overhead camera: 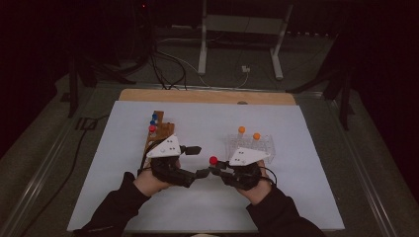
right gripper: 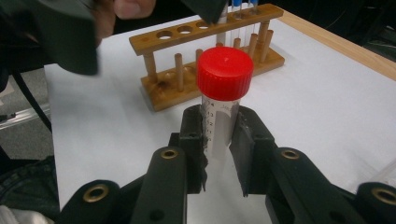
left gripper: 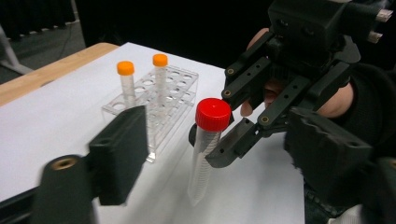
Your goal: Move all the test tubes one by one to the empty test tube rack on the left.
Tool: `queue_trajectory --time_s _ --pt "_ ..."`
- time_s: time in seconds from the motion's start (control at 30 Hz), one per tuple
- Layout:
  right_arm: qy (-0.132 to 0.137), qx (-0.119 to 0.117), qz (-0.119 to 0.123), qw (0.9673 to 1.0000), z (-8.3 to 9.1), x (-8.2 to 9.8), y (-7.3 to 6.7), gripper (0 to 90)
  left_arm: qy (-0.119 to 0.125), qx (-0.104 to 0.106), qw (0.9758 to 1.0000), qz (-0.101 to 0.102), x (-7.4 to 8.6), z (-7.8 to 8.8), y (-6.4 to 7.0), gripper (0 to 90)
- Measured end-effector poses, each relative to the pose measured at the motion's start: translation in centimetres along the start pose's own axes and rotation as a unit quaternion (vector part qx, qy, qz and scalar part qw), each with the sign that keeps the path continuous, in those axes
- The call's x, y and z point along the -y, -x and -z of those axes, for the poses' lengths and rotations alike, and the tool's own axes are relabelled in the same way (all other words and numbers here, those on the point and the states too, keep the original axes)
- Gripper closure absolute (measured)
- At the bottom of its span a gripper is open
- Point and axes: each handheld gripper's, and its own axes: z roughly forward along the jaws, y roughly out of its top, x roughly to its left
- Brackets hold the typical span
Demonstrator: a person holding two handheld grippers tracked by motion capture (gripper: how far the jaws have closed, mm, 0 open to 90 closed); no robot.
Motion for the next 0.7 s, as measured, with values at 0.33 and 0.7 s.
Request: queue_trajectory --time_s 0.33,0.7 --pt "-0.004 -0.006 0.004 1.0 -0.2 -0.1 -0.4 74.3 -0.006 0.002 1.0 -0.005 0.3 -1.3 0.2 49.9" --pt "0.001 -0.012 -0.004 0.9999 -0.2 0.0 -0.3 73.7 -0.011 -0.007 0.9997 -0.022 0.0 -1.9 0.2 71.1"
